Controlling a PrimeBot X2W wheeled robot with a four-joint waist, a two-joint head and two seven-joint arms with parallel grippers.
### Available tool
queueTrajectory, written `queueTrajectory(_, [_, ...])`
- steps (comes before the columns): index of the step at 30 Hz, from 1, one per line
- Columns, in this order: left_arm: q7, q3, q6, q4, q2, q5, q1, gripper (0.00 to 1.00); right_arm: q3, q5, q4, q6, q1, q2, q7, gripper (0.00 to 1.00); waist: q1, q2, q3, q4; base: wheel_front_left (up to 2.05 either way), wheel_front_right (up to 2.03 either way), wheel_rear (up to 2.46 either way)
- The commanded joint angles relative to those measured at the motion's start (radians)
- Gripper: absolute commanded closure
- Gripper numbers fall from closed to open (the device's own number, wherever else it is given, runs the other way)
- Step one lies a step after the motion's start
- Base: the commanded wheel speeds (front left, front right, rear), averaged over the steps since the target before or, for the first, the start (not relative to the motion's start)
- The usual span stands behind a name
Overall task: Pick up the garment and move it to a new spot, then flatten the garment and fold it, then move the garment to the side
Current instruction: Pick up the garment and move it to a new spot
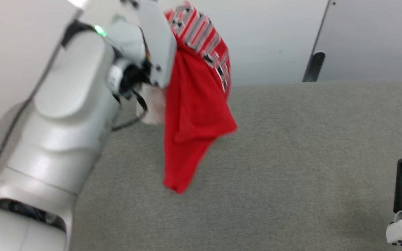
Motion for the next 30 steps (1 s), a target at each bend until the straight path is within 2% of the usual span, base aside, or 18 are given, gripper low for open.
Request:
queueTrajectory(1, [0.022, -0.013, 0.025, -0.031, -0.011, 0.0, 0.043, 1.0, -0.016, -0.005, -0.006, 0.0, 0.006, 0.01, 0.003, 0.0, -0.0001, 0.0, 0.024, -0.029, 0.0, 0.0, 0.0])
queueTrajectory(9, [0.113, -0.071, 0.095, -0.111, -0.043, -0.012, 0.197, 1.0, -0.014, -0.007, 0.008, 0.0, -0.01, 0.042, -0.002, 0.0, -0.0001, 0.0, 0.067, -0.064, 0.0, 0.0, 0.0])
queueTrajectory(15, [0.149, -0.104, 0.124, -0.088, -0.056, -0.029, 0.306, 1.0, 0.019, 0.001, 0.046, 0.0, -0.043, 0.054, -0.01, 0.0, -0.0001, 0.0, 0.099, -0.09, 0.0, 0.0, 0.0])
queueTrajectory(20, [0.151, -0.105, 0.135, -0.042, -0.063, -0.047, 0.359, 1.0, 0.04, 0.008, 0.088, 0.0, -0.076, 0.058, -0.019, 0.0, -0.0001, 0.0, 0.113, -0.103, 0.0, 0.0, 0.0])
queueTrajectory(24, [0.166, -0.108, 0.124, -0.008, -0.072, -0.063, 0.372, 1.0, 0.046, 0.007, 0.108, 0.0, -0.094, 0.06, -0.026, 0.0, -0.0001, 0.0, 0.114, -0.096, 0.0, 0.0, 0.0])
queueTrajectory(25, [0.167, -0.11, 0.117, -0.003, -0.073, -0.065, 0.367, 0.84, 0.045, 0.005, 0.11, 0.0, -0.097, 0.06, -0.027, 0.0, -0.0001, 0.0, 0.112, -0.091, 0.0, 0.0, 0.0])
queueTrajectory(26, [0.17, -0.106, 0.112, 0.001, -0.077, -0.075, 0.363, 0.6, 0.046, 0.004, 0.113, 0.0, -0.1, 0.059, -0.027, 0.0, -0.0001, 0.0, 0.108, -0.087, 0.0, 0.0, 0.0])
queueTrajectory(27, [0.175, -0.104, 0.108, 0.003, -0.077, -0.079, 0.357, 0.16, 0.049, 0.004, 0.117, 0.0, -0.102, 0.055, -0.027, 0.0, -0.0001, 0.0, 0.104, -0.082, 0.0, 0.0, 0.0])
queueTrajectory(28, [0.181, -0.103, 0.099, 0.004, -0.076, -0.084, 0.352, 0.0, 0.049, 0.004, 0.12, 0.0, -0.101, 0.051, -0.028, 0.0, -0.0001, 0.0, 0.097, -0.074, 0.0, 0.0, 0.0])
queueTrajectory(30, [0.203, -0.101, 0.081, -0.002, -0.066, -0.098, 0.347, 0.0, 0.055, 0.004, 0.128, 0.0, -0.094, 0.041, -0.028, 0.0, -0.0001, 0.0, 0.071, -0.054, 0.0, 0.0, 0.0])
